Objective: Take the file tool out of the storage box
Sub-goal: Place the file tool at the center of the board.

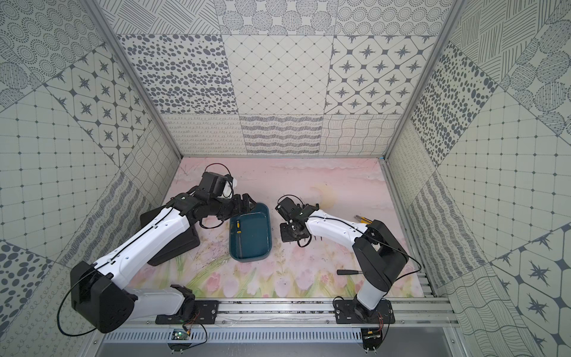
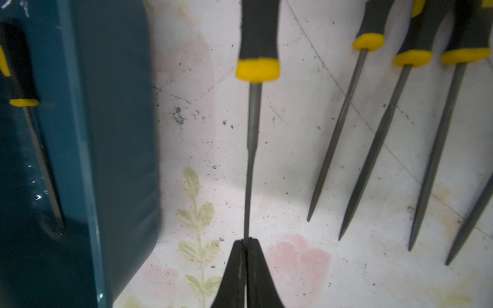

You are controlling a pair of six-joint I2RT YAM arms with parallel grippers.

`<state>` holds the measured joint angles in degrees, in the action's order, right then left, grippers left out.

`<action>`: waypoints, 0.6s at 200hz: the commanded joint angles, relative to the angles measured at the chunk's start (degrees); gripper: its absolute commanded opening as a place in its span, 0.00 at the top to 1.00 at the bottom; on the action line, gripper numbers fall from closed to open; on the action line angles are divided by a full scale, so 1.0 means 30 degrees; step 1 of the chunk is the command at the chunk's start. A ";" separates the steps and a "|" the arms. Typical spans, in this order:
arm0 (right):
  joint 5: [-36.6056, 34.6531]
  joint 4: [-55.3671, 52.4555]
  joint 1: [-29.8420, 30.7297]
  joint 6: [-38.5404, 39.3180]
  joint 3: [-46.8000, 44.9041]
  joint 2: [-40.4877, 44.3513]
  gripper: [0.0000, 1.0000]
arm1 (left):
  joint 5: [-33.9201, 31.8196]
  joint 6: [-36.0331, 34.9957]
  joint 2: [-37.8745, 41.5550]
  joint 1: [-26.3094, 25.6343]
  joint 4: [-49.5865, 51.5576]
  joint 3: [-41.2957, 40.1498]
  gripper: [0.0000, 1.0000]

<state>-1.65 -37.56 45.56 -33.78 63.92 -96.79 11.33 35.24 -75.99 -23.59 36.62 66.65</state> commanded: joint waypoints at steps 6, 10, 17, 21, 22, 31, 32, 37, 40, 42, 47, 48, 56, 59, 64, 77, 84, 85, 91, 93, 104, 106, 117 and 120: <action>-0.0228 0.0297 -0.0396 0.0246 0.0629 -0.0841 1.00 | -0.1460 -0.0326 0.0280 -0.0131 0.1602 -0.0558 0.11; -0.0214 0.0328 -0.0455 0.0245 0.0658 -0.0907 1.00 | -0.1463 -0.0319 0.0291 -0.0122 0.1591 -0.0609 0.11; -0.0224 0.0411 -0.0528 0.0234 0.0690 -0.1079 1.00 | -0.1463 -0.0256 0.0278 -0.0177 0.1554 -0.0669 0.11; -0.0218 0.0435 -0.0560 0.0196 0.0695 -0.1176 1.00 | -0.1450 -0.0214 0.0230 -0.0180 0.1562 -0.0696 0.11; -0.0215 0.0442 -0.0578 0.0206 0.0710 -0.1199 1.00 | -0.1471 -0.0195 0.0226 -0.0186 0.1548 -0.0720 0.11; -0.0267 0.0496 -0.0733 0.0157 0.0752 -0.1374 1.00 | -0.1508 -0.0070 0.0177 -0.0217 0.1582 -0.0814 0.12; -0.0254 0.0502 -0.0733 0.0157 0.0738 -0.1401 1.00 | -0.1500 -0.0050 0.0155 -0.0219 0.1587 -0.0822 0.12; -0.0217 0.0551 -0.0757 0.0134 0.0728 -0.1475 1.00 | -0.1532 -0.0030 0.0151 -0.0289 0.1554 -0.0856 0.12; -0.0216 0.0591 -0.0793 0.0128 0.0699 -0.1491 1.00 | -0.1574 -0.0004 0.0125 -0.0306 0.1561 -0.0874 0.12; -0.0227 0.0632 -0.0822 0.0127 0.0696 -0.1531 1.00 | -0.1615 -0.0001 0.0131 -0.0330 0.1540 -0.0886 0.13; -0.0252 0.0702 -0.0861 0.0084 0.0668 -0.1589 1.00 | -0.1743 0.0051 0.0102 -0.0396 0.1541 -0.0940 0.13; -0.0261 0.0723 -0.0876 0.0076 0.0652 -0.1611 1.00 | -0.1764 0.0040 0.0074 -0.0411 0.1537 -0.0944 0.14; -0.0190 0.0840 -0.0959 0.0052 0.0586 -0.1686 1.00 | -0.1927 0.0099 0.0006 -0.0472 0.1537 -0.1003 0.15; -0.0183 0.0898 -0.0998 0.0041 0.0553 -0.1708 1.00 | -0.1953 0.0108 -0.0011 -0.0512 0.1570 -0.1021 0.15; -0.0164 0.0968 -0.1055 0.0025 0.0521 -0.1746 1.00 | -0.2003 0.0130 -0.0067 -0.0536 0.1559 -0.1035 0.16; -0.0078 0.1119 -0.1180 0.0036 0.0534 -0.1901 1.00 | -0.2045 0.0189 -0.0210 -0.0654 0.1431 -0.1123 0.19; -0.0060 0.1153 -0.1230 0.0039 0.0521 -0.2001 1.00 | -0.2118 0.0213 -0.0321 -0.0708 0.1417 -0.1153 0.20; -0.0062 0.1168 -0.1236 0.0039 0.0520 -0.2022 1.00 | -0.2128 0.0223 -0.0357 -0.0728 0.1416 -0.1153 0.20; -0.0039 0.1196 -0.1255 0.0047 0.0562 -0.2091 1.00 | -0.2210 0.0241 -0.0470 -0.0817 0.1412 -0.1153 0.20; -0.0037 0.1230 -0.1289 0.0041 0.0552 -0.2120 1.00 | -0.2221 0.0265 -0.0515 -0.0846 0.1430 -0.1153 0.20; 0.0020 0.1270 -0.1356 0.0092 0.0629 -0.2336 1.00 | -0.2333 0.0316 -0.0664 -0.0988 0.1427 -0.1151 0.21; 0.0000 0.1270 -0.1373 0.0096 0.0635 -0.2372 1.00 | -0.2347 0.0321 -0.0696 -0.0999 0.1411 -0.1153 0.21; 0.0022 0.1318 -0.1436 0.0127 0.0665 -0.2501 1.00 | -0.2451 0.0349 -0.0844 -0.1122 0.1372 -0.1160 0.21; 0.0012 0.1328 -0.1456 0.0142 0.0666 -0.2532 1.00 | -0.2498 0.0337 -0.0882 -0.1154 0.1363 -0.1176 0.21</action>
<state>-1.58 -35.38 41.65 -33.82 64.51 -102.80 6.50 35.99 -77.36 -26.00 39.70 63.29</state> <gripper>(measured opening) 0.060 0.795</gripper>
